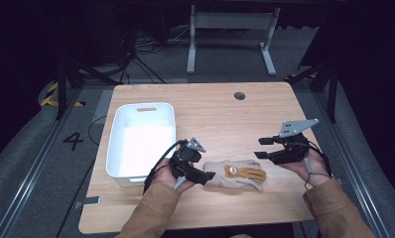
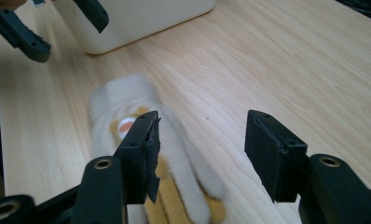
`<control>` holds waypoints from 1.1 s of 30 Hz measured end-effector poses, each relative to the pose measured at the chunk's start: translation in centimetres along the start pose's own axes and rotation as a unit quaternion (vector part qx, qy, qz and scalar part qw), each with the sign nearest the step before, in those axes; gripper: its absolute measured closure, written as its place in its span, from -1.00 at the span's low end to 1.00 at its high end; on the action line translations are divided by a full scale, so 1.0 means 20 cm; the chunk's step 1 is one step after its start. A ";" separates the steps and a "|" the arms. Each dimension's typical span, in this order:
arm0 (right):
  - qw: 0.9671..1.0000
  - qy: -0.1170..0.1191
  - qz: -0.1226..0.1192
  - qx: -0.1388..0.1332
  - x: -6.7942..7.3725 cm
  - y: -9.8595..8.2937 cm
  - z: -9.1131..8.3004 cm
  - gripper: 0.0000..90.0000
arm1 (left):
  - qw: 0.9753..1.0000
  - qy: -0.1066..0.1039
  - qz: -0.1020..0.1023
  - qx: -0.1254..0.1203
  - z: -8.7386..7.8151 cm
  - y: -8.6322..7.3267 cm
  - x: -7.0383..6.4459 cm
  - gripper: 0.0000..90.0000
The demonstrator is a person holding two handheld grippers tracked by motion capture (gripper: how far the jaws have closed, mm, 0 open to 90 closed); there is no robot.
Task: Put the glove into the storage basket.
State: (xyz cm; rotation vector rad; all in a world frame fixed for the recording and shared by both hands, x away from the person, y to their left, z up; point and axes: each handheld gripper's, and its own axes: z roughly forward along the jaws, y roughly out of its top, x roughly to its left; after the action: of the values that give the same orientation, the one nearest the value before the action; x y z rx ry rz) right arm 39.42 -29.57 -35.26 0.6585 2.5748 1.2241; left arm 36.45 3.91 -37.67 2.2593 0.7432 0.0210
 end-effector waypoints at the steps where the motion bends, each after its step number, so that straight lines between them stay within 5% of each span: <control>1: 1.000 -0.007 0.007 -0.004 -0.01 -0.02 -0.03 0.00 | 1.000 -0.007 0.000 -0.004 0.00 0.01 0.00 -0.47; 8: 0.998 -0.043 0.035 -0.017 -0.03 -0.07 -0.09 0.00 | 1.000 -0.011 0.001 -0.014 0.02 0.04 0.00 -0.57; 11: 0.995 -0.066 0.067 -0.036 -0.06 -0.11 -0.13 0.02 | 1.000 -0.005 0.003 -0.018 0.02 0.05 0.00 -0.63; 19: 0.988 -0.123 0.084 -0.032 -0.12 -0.17 -0.16 0.21 | 1.000 0.000 0.001 -0.019 0.03 0.05 0.01 -0.68; 26: 0.981 -0.145 0.123 -0.027 -0.18 -0.24 -0.17 0.29 | 1.000 -0.002 -0.004 -0.023 0.04 0.05 0.02 -0.68; 27: 0.977 -0.166 0.128 -0.023 -0.20 -0.27 -0.17 0.42 | 1.000 -0.004 -0.007 -0.027 0.03 0.05 0.02 -0.68; 33: 0.972 -0.192 0.136 0.003 -0.24 -0.35 -0.16 0.80 | 1.000 -0.004 -0.008 -0.028 0.04 0.05 0.03 -0.70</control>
State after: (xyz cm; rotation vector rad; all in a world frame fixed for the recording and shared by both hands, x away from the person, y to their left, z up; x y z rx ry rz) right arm 40.44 -37.90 -38.71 1.1540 2.2197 1.0352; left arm 37.61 3.17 -37.68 2.1998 0.7466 0.0252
